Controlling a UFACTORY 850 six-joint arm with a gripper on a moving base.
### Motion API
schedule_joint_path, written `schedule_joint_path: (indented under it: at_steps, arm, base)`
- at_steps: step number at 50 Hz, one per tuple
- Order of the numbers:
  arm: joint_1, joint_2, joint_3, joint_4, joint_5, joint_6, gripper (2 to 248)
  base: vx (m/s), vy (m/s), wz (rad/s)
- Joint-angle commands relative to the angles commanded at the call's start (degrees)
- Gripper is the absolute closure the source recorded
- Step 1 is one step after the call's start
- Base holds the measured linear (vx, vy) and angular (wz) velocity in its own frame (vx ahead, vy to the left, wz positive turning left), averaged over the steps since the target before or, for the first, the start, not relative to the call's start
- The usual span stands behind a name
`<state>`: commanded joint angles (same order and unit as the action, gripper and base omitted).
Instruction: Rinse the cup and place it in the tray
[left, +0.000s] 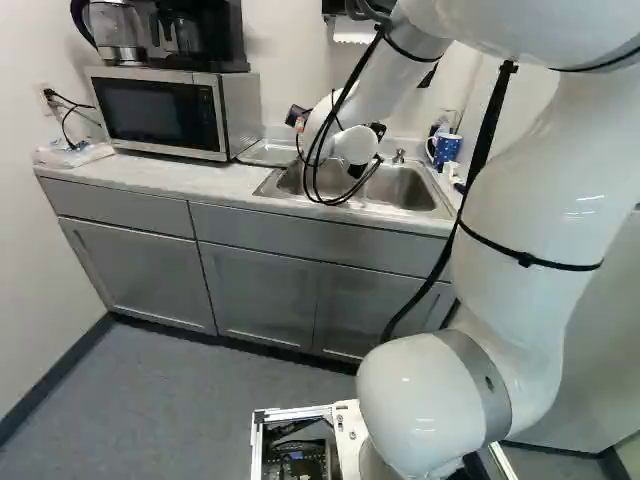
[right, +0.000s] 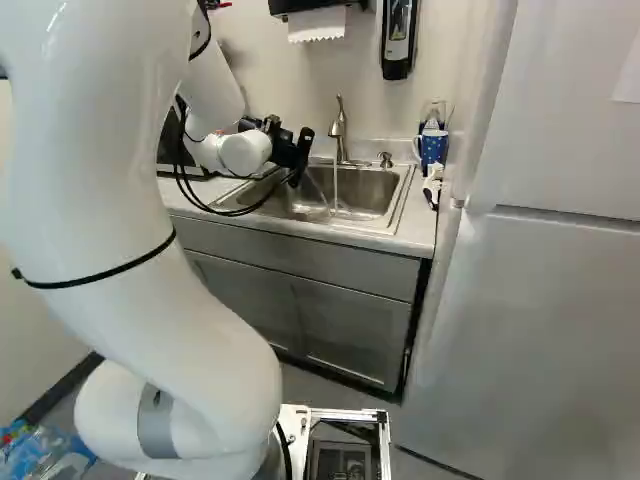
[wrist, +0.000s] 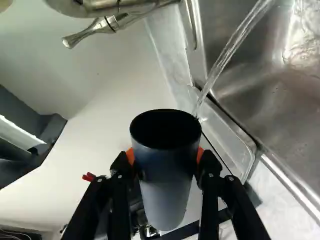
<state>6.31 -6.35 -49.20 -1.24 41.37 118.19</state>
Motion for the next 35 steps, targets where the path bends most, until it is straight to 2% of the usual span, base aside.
schedule_joint_path:
  at_steps: [35]
  arm:
    - [0.0, 0.0, 0.0, 0.0, 0.0, 0.44, 124]
  base:
    - [0.0, 0.0, 0.0]
